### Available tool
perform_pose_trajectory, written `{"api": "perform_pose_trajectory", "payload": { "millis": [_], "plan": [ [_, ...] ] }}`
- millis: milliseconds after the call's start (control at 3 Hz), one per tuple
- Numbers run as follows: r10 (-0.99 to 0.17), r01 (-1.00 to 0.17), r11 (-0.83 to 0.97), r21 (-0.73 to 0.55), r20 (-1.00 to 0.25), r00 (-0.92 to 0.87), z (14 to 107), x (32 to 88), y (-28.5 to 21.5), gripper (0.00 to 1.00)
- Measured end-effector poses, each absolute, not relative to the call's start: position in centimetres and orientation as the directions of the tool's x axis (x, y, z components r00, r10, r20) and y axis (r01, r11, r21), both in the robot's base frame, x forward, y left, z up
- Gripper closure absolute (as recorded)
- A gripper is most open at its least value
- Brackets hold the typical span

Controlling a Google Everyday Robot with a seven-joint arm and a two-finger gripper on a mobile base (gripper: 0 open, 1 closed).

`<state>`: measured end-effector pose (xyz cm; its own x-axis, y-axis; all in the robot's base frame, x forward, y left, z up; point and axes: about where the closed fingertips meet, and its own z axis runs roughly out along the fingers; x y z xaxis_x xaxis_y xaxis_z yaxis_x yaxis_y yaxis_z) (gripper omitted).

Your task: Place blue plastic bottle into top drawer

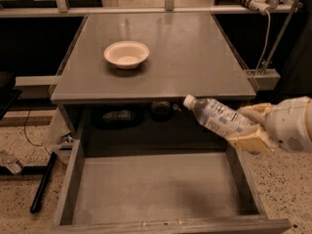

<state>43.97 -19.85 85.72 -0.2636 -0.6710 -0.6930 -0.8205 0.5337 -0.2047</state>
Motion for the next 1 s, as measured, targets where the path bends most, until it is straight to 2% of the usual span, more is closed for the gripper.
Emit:
{"api": "perform_pose_trajectory", "payload": {
  "millis": [333,1000],
  "plan": [
    [-0.701,-0.842,0.52,-0.14,-0.633,-0.328,78.29,44.88,-20.27,1.0],
    [-0.723,-0.849,0.506,-0.15,-0.611,-0.323,77.4,45.13,-19.41,1.0]
  ]
}}
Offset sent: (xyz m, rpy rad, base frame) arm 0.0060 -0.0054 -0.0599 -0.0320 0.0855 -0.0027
